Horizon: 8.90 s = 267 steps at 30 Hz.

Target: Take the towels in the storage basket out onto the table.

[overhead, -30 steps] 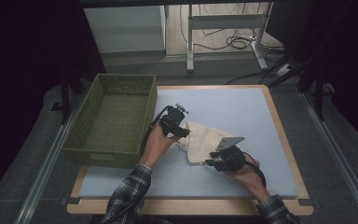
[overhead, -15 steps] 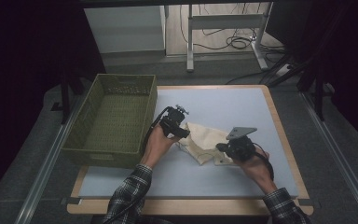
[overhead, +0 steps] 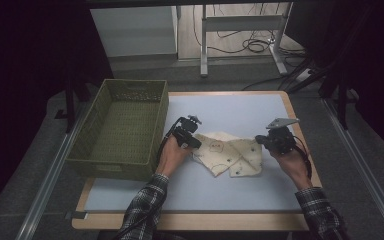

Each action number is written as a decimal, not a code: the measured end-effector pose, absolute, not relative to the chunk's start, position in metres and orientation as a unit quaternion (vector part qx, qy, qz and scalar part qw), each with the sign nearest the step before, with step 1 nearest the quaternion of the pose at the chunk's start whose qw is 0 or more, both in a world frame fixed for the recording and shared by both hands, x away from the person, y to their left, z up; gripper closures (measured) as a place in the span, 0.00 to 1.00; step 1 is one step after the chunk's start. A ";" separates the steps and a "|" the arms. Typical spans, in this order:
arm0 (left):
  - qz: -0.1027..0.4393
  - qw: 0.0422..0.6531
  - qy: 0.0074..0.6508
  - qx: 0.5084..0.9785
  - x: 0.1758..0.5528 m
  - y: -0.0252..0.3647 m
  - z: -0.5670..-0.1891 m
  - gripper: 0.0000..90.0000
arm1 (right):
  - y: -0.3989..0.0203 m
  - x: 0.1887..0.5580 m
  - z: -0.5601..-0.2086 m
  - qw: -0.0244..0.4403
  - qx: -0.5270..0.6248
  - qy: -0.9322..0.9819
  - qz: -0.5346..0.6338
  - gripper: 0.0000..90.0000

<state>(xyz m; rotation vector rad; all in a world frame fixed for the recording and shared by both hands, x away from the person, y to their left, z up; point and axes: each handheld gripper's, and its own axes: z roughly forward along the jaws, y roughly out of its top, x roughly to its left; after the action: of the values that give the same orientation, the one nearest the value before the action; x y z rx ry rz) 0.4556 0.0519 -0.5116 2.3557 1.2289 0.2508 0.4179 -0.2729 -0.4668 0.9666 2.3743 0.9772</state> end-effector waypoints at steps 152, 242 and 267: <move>0.099 0.343 0.312 0.880 0.314 0.061 -0.509 0.68 | -0.355 0.307 -0.499 0.116 0.363 0.846 0.372 0.81; 0.175 0.331 0.440 0.816 0.494 0.059 -0.527 0.63 | -0.332 0.476 -0.499 0.186 0.435 0.808 0.352 0.69; 0.136 0.350 0.454 0.808 0.499 0.058 -0.533 0.81 | -0.313 0.511 -0.514 0.165 0.449 0.813 0.334 0.96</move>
<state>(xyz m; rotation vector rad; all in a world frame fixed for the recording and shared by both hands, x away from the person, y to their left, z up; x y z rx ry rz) 0.4994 0.0584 -0.5329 2.0938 1.1753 0.3524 0.5105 -0.3128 -0.5145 1.2782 2.3152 0.9503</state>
